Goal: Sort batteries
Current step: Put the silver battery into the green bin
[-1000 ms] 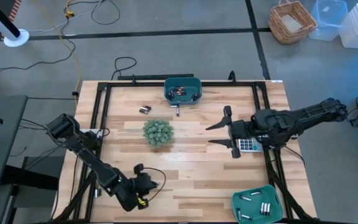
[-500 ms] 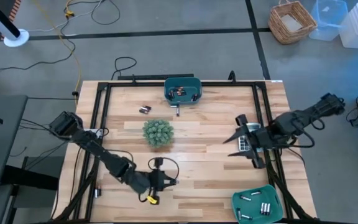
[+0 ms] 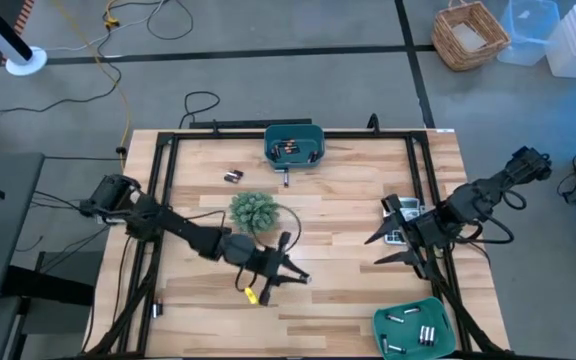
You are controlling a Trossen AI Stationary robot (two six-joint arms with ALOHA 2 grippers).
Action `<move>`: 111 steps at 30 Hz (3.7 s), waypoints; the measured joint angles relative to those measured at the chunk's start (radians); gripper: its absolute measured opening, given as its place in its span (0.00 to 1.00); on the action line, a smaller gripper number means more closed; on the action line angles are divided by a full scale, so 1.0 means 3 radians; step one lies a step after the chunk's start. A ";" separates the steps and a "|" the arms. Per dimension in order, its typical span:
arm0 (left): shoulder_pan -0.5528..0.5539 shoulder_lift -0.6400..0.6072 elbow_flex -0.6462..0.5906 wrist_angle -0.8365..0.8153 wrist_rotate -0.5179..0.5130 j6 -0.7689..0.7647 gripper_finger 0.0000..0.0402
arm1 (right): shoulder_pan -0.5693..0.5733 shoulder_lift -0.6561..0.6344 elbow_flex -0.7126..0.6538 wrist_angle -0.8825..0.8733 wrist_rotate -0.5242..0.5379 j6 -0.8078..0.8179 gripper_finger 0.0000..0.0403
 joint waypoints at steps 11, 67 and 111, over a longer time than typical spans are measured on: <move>0.0458 0.0350 0.0030 0.1128 0.1422 -0.0064 0.10 | 0.0135 0.0025 0.0001 -0.0111 0.0001 0.0005 0.53; 0.0246 0.3296 0.4635 -0.1540 0.1205 -0.0645 0.10 | 0.0200 -0.0655 0.0000 0.0336 0.1577 -0.0343 0.53; 0.0505 0.1914 0.3385 -0.1959 0.0379 -0.0026 0.01 | -0.0015 -0.0579 0.0000 -0.0001 0.1575 0.0004 0.53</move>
